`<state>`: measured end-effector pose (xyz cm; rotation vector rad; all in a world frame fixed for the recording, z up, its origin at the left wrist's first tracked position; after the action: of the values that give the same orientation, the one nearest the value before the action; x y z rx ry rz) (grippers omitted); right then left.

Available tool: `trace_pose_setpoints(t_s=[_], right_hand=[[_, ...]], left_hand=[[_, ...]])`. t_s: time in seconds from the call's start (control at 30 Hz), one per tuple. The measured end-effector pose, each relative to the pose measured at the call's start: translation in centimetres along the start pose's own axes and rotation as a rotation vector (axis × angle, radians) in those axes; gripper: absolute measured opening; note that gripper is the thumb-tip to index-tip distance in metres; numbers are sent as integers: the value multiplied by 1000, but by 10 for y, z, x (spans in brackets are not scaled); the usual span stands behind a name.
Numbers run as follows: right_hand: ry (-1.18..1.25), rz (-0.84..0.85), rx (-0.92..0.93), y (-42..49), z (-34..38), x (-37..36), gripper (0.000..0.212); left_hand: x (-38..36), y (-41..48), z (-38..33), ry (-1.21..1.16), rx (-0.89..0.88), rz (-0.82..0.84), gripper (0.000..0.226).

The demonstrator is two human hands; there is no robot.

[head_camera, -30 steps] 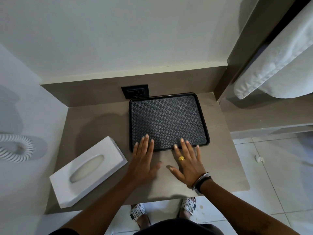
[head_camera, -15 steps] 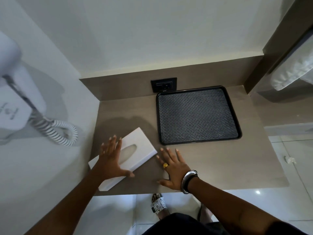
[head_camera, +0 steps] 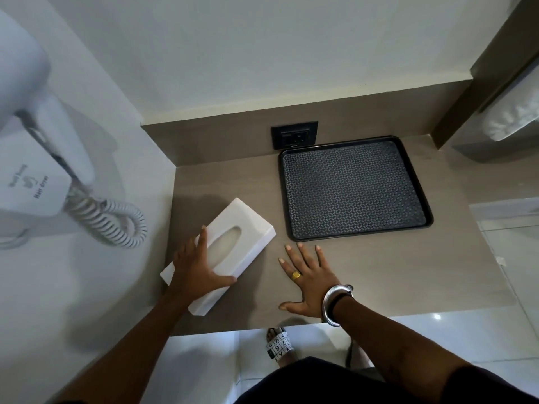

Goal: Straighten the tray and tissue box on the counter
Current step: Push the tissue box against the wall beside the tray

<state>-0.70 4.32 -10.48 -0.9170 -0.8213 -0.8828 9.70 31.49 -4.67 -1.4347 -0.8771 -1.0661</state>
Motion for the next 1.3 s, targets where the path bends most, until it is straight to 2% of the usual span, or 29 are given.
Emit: trace_pose_setpoints(t_s=[0.13, 0.4, 0.6, 0.8, 0.93, 1.07, 1.17, 1.3], right_hand=[[23, -9, -2, 0, 0, 0, 103], [12, -18, 5, 6, -1, 2, 102], [7, -4, -6, 7, -3, -1, 101], [17, 26, -24, 7, -5, -5, 102], [18, 30, -24, 8, -6, -6, 102], [25, 34, -22, 8, -6, -5, 104], [28, 42, -23, 8, -5, -5, 104], [21, 42, -31, 8, -6, -5, 103]], left_hand=[[12, 17, -1, -23, 128, -113, 141], [27, 73, -1, -170, 473, -169, 138], [24, 99, -3, -231, 576, -192, 136], [21, 103, -2, -236, 603, -209, 133], [23, 98, -7, -186, 497, -259, 123], [22, 75, -13, -8, 214, -396, 110], [12, 58, -9, 165, 13, -432, 109], [5, 54, -5, 210, -38, -423, 111]])
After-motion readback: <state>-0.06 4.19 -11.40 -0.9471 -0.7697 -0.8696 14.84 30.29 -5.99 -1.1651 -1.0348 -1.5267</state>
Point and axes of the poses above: each hand's wrist, its own y-axis towards the middle knuckle, its own x-axis out of the back of the hand, z = x × y, the point moved 3 cm from there along y, towards the middle knuckle, and after that the axes turned 12 degrees about y, right-handed, at the moved point
